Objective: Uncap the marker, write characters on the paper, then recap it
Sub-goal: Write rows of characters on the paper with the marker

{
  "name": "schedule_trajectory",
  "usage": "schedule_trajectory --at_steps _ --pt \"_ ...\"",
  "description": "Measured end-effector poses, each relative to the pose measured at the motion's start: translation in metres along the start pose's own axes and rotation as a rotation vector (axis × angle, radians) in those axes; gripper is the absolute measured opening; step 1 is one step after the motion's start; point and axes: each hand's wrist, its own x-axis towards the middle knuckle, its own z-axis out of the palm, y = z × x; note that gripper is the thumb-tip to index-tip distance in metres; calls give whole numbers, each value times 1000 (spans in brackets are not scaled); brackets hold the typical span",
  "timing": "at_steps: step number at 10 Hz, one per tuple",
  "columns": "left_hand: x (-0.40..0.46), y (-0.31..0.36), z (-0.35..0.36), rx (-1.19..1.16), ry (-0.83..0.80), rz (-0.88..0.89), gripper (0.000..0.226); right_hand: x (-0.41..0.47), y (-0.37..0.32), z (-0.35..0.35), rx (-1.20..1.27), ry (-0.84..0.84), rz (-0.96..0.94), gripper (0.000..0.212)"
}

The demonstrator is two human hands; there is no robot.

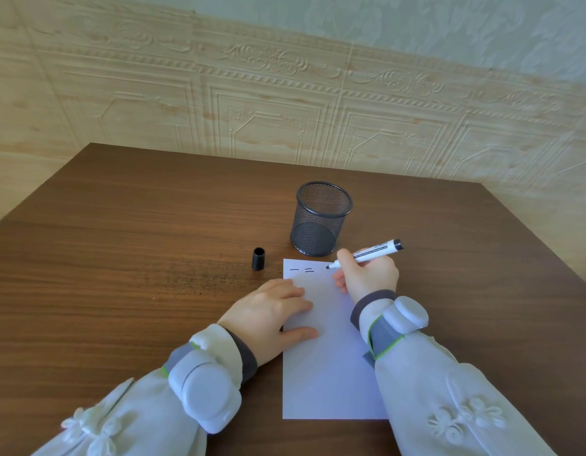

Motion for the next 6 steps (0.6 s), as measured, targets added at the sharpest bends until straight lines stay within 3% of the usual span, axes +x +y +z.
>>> schedule_trajectory --at_steps 6 --pt "-1 2 -2 6 -20 -8 51 -1 1 4 36 -78 -53 27"
